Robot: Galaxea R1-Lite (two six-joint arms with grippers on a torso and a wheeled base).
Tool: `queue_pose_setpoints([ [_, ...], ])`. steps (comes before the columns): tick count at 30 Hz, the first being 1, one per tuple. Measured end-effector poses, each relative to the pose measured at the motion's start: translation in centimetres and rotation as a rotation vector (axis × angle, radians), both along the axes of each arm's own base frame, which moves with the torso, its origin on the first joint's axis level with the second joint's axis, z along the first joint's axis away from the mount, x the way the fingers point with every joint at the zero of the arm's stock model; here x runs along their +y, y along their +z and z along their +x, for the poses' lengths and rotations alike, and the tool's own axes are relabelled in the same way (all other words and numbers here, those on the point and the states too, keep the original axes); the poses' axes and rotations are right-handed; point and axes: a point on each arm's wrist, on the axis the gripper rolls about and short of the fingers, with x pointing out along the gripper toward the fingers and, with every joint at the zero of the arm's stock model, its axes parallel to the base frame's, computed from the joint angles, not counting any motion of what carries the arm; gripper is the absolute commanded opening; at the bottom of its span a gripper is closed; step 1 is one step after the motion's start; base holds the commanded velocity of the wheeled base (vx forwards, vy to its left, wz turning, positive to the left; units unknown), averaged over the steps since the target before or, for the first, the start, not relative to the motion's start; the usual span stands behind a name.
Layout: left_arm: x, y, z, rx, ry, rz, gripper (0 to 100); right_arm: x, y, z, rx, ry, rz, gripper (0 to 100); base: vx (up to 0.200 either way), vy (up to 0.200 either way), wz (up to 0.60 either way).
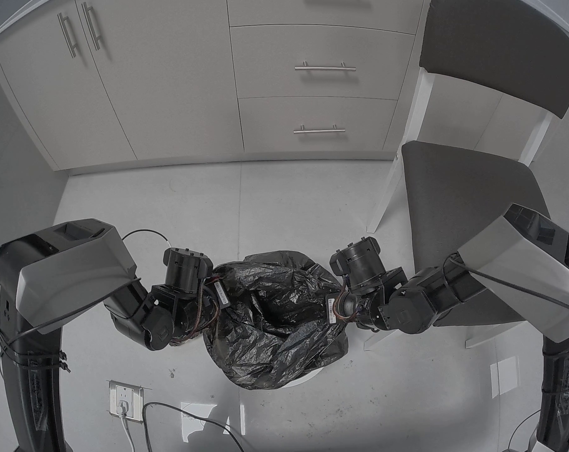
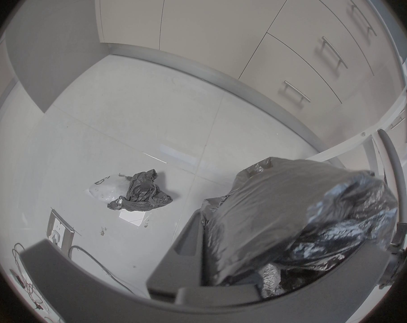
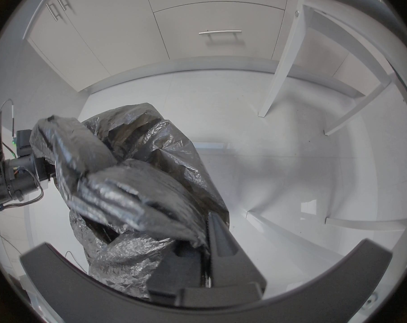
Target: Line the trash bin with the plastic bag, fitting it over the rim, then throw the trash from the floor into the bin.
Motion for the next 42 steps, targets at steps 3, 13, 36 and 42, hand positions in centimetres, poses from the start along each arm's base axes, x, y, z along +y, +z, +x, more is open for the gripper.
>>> queue_pose_setpoints([
  [3,-0.1,0.0,0.3,-0.005,0.0,-0.001,0,0.2,0.0,0.3,-0.012,0.013,-0.024,0,0.0,0.0,0.0],
  [13,-0.4,-0.4,0.5,-0.007,-0.003,-0.003,0,0.3,-0.2,0.6,-0.022,0.014,-0.1,100,0.0,0.0,0.0],
  [36,-1.2,0.0,0.5,-0.022,-0.01,-0.016,0,1.7,-2.0,-4.4,0.083,0.084,-0.114,100,0.0,0.0,0.0],
  [42,-1.3,0.1,0.6,-0.026,-0.009,-0.018,0,0.7,-3.8,-5.2,0.138,0.078,-0.158,100,0.0,0.0,0.0],
])
